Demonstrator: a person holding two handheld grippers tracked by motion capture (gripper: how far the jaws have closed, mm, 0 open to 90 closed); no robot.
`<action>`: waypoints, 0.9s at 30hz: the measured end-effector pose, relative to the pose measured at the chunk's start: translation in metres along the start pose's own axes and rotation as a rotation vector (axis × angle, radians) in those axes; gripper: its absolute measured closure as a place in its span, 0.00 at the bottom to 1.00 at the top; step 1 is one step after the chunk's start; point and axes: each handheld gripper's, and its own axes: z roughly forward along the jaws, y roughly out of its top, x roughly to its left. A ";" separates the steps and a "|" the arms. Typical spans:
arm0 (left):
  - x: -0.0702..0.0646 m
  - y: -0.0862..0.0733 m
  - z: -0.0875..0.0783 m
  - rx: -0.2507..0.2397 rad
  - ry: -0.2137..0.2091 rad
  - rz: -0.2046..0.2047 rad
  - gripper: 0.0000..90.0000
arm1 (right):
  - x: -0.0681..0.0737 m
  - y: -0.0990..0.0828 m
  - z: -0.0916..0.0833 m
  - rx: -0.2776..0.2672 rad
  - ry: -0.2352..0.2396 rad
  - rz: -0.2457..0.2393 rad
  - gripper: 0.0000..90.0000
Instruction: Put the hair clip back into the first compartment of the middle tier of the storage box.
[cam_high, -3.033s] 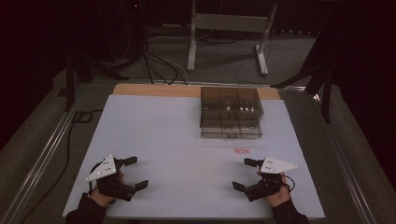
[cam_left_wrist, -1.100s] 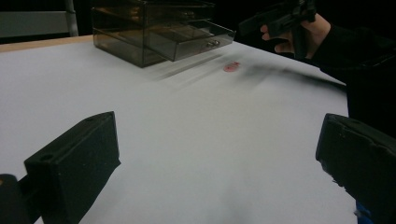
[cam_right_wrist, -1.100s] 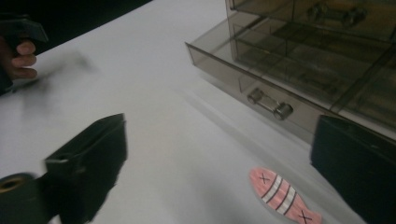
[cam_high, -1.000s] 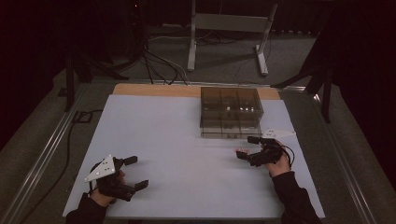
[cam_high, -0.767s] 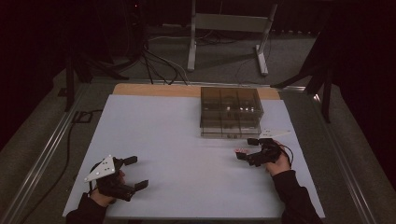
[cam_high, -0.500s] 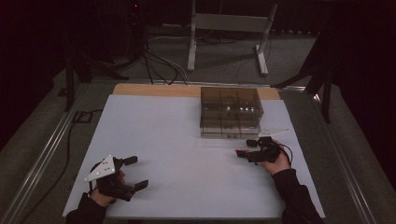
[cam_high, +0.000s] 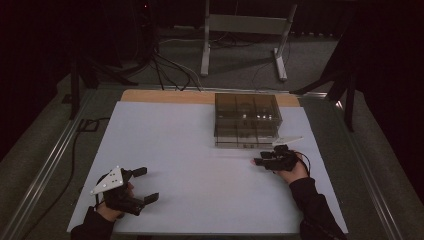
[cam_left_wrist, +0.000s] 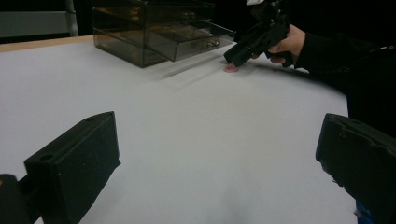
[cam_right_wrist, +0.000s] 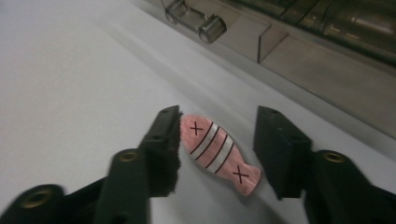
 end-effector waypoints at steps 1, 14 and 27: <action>0.000 0.000 0.000 0.000 0.000 0.001 0.01 | 0.000 -0.001 0.002 0.009 -0.004 -0.006 0.61; 0.000 0.000 0.000 -0.002 -0.001 -0.002 0.01 | 0.007 -0.002 0.003 0.020 -0.022 -0.105 0.74; 0.001 0.000 0.000 0.001 0.001 -0.001 0.01 | 0.012 0.000 -0.007 0.020 0.024 -0.078 0.96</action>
